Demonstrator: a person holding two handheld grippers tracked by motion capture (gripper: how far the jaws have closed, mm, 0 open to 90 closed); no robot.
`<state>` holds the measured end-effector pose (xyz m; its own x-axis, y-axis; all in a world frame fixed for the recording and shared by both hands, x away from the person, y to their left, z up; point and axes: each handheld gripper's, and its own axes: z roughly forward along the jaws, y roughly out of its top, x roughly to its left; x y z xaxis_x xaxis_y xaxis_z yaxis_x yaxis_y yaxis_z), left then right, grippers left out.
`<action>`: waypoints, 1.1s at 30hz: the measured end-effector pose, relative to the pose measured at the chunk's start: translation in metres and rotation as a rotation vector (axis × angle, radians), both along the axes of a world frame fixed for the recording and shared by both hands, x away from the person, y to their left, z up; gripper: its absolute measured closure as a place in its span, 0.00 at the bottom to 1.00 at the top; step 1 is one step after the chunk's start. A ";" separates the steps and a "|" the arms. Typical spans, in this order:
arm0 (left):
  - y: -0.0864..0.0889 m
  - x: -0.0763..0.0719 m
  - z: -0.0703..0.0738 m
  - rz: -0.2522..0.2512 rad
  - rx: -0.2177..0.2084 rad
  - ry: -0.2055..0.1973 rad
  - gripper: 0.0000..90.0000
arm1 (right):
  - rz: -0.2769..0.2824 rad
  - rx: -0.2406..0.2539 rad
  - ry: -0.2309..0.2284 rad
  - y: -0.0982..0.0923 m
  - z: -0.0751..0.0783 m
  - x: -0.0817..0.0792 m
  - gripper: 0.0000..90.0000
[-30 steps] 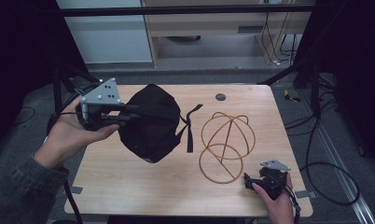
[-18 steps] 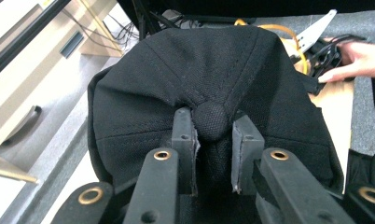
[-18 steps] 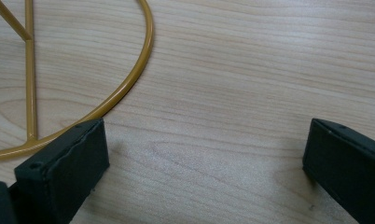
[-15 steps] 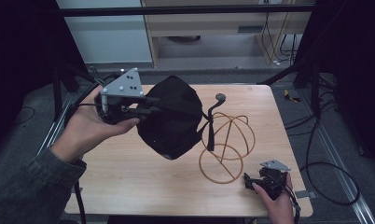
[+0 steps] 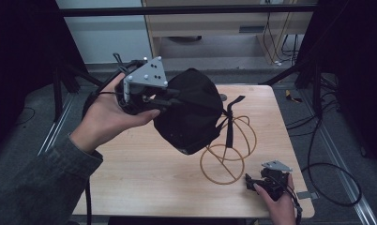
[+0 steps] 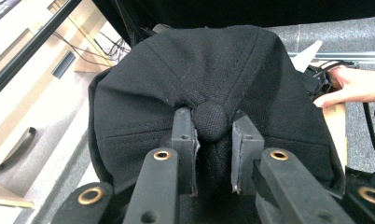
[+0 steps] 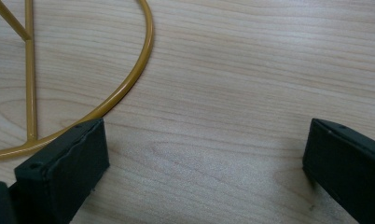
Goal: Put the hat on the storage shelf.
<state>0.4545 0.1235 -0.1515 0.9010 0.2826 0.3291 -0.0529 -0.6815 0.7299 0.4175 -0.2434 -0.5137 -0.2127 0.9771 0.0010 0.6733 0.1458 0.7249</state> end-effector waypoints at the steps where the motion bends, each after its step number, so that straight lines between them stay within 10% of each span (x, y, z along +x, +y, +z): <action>1: -0.004 0.000 0.001 -0.004 0.000 -0.003 0.83 | 0.000 0.000 0.000 0.000 0.000 0.000 0.00; 33: -0.068 0.018 0.001 -0.048 0.010 0.023 0.83 | 0.001 0.000 -0.001 0.000 0.000 0.000 0.00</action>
